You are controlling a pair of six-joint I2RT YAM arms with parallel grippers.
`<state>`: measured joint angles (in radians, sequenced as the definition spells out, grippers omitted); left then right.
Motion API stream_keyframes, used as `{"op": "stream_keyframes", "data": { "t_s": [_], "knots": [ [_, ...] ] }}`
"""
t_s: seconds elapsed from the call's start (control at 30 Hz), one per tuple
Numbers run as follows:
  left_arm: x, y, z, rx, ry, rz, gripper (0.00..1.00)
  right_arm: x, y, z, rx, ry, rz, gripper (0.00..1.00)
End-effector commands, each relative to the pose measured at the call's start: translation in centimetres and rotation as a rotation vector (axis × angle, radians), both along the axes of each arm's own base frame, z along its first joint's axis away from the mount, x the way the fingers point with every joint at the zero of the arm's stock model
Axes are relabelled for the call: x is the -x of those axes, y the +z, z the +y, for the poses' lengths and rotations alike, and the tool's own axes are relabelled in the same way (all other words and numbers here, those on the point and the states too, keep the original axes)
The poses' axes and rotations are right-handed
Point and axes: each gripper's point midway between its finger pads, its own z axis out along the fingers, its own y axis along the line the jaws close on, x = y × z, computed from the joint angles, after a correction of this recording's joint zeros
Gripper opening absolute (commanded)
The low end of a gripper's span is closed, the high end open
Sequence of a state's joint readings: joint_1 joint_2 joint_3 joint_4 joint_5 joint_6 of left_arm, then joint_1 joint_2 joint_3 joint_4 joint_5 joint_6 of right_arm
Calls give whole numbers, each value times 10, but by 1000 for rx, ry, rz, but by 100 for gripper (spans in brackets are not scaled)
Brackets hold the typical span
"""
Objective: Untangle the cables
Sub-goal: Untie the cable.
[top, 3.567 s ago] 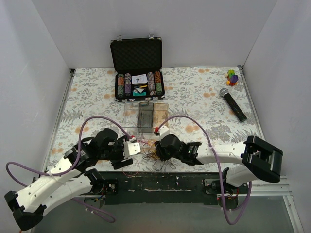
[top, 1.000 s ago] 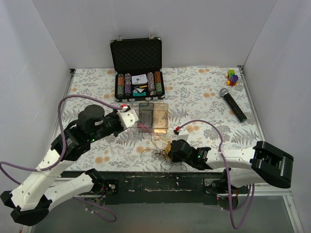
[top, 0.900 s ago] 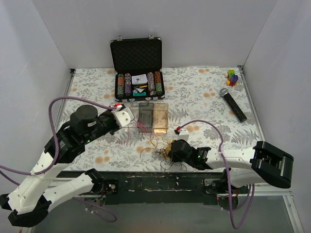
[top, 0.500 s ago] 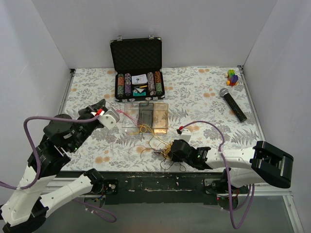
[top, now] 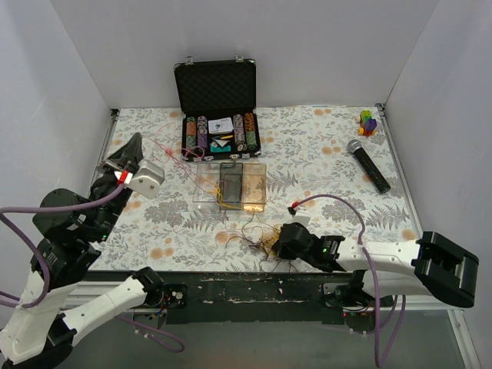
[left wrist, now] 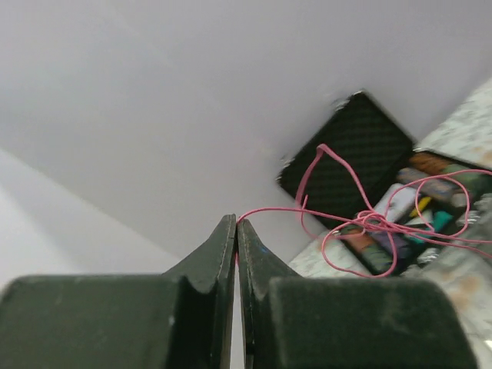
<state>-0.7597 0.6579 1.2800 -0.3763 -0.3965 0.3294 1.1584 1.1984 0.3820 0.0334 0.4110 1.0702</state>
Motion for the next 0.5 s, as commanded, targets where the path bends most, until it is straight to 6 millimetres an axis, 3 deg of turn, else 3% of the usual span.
{"op": "stream_keyframes", "data": {
  "t_s": [0.0, 0.13, 0.23, 0.3, 0.47],
  "knots": [
    [27, -61, -51, -6, -336, 280, 0, 13, -8, -36, 171, 139, -35, 1],
    [28, -94, -69, -33, -403, 385, 0, -7, 47, -23, 122, 173, -193, 1],
    [40, -116, -87, -76, -515, 476, 0, -1, 90, 6, -25, 346, -319, 17],
    [51, -131, -101, -109, -605, 531, 0, 1, 114, 14, -81, 402, -393, 26],
    [52, -138, -119, -117, -682, 559, 0, -4, 163, 23, -106, 463, -519, 33]
  ]
}}
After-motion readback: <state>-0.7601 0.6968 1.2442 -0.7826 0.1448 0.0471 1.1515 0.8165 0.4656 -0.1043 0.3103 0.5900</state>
